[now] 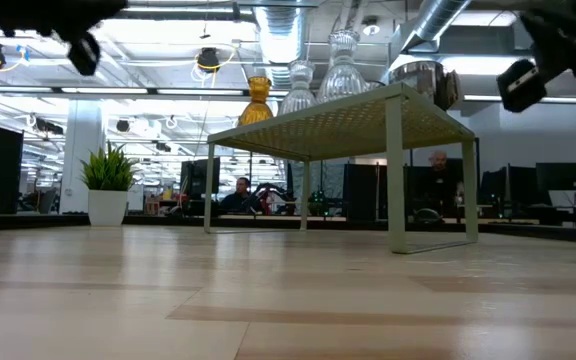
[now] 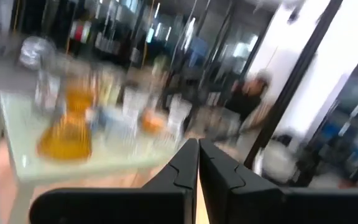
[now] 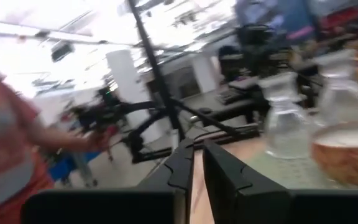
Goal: Stock candles on shelf
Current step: Return to Home Position
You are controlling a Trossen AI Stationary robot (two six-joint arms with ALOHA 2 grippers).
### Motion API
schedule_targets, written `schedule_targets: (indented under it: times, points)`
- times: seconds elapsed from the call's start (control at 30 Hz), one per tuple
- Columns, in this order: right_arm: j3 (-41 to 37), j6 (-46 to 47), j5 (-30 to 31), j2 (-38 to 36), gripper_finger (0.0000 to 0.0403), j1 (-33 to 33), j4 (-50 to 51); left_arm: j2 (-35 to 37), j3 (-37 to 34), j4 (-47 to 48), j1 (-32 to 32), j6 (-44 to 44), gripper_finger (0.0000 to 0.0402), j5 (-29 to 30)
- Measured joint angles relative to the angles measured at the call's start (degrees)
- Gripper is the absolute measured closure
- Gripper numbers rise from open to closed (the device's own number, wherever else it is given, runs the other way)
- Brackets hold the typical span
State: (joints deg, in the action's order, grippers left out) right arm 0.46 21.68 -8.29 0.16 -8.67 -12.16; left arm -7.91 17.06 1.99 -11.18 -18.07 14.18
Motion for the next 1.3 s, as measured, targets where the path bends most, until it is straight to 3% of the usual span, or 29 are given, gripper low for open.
schedule_targets:
  times: [0.1,0.27,0.4,0.53,0.83,1.3]
  points:
    - [-0.01,-2.84,-3.41,0.00,0.0364,-0.41,-0.05,7.76,-3.55,-1.80,-0.02,1.94,0.0389,0.72]
    - [-0.03,-11.23,-7.13,0.44,0.0356,-1.65,2.19,4.63,-5.75,-3.00,0.24,3.91,0.0389,1.55]
    - [-0.04,-15.51,-6.82,0.03,0.0355,-1.87,8.64,5.33,-11.25,-5.19,0.24,1.49,0.0389,1.57]
    - [-0.06,-17.86,-7.11,0.07,0.0355,-1.83,8.96,7.81,-16.76,-10.27,0.26,1.14,0.0389,1.52]
    - [-0.06,-22.19,-8.16,1.76,0.0355,-1.81,8.96,7.86,-16.74,-10.31,0.26,3.15,0.0389,2.59]
    - [-0.06,-17.19,-8.02,2.49,0.0355,-1.76,9.04,4.40,-16.74,-10.46,0.26,2.43,0.0389,2.94]
